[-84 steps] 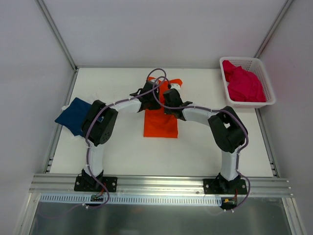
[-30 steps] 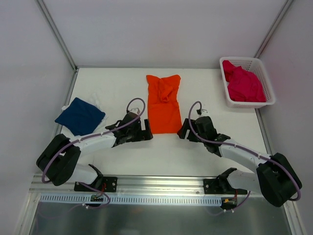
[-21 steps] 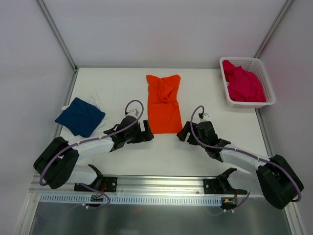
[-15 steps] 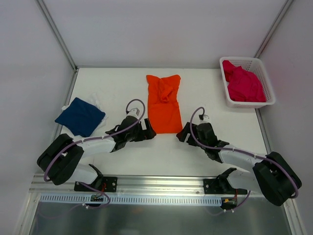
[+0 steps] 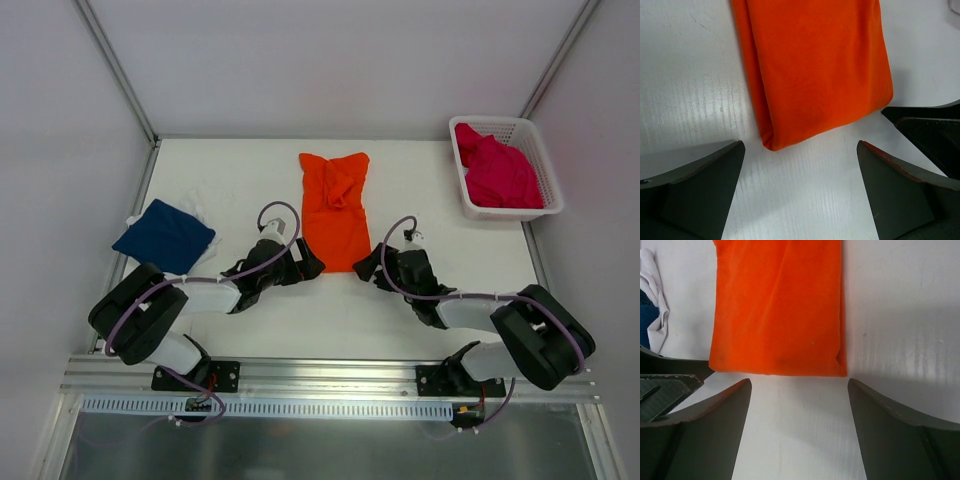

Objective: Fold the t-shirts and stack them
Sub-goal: Grab one side of the 2/3 rectangular tshirt with both arms

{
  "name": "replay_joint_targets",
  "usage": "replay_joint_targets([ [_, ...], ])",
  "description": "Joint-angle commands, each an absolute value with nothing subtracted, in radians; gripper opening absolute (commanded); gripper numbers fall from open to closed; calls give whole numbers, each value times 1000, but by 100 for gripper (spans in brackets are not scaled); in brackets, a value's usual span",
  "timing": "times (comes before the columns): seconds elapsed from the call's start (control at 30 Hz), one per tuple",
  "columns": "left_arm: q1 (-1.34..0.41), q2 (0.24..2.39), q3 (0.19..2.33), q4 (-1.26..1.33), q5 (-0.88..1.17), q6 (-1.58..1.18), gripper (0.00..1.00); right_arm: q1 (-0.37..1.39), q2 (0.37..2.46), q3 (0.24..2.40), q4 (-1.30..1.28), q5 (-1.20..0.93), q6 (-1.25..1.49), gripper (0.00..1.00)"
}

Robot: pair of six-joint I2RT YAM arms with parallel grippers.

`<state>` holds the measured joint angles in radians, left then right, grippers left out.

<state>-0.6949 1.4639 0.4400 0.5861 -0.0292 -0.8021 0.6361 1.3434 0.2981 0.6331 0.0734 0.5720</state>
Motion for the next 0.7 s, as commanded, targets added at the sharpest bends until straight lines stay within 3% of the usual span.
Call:
replay_joint_targets([
  [0.0,-703,1503,425,512,-31,-805,99,650,1414,291,646,67,604,82],
  [0.37,-704,1555,448,515,-29,-804,96,684,1427,322,617,110,583,82],
  [0.53,-703,1574,457,506,-31,-802,65,698,1411,327,584,144,575,81],
  [0.67,-703,1577,466,489,-34,-793,59,709,1393,327,555,179,568,80],
])
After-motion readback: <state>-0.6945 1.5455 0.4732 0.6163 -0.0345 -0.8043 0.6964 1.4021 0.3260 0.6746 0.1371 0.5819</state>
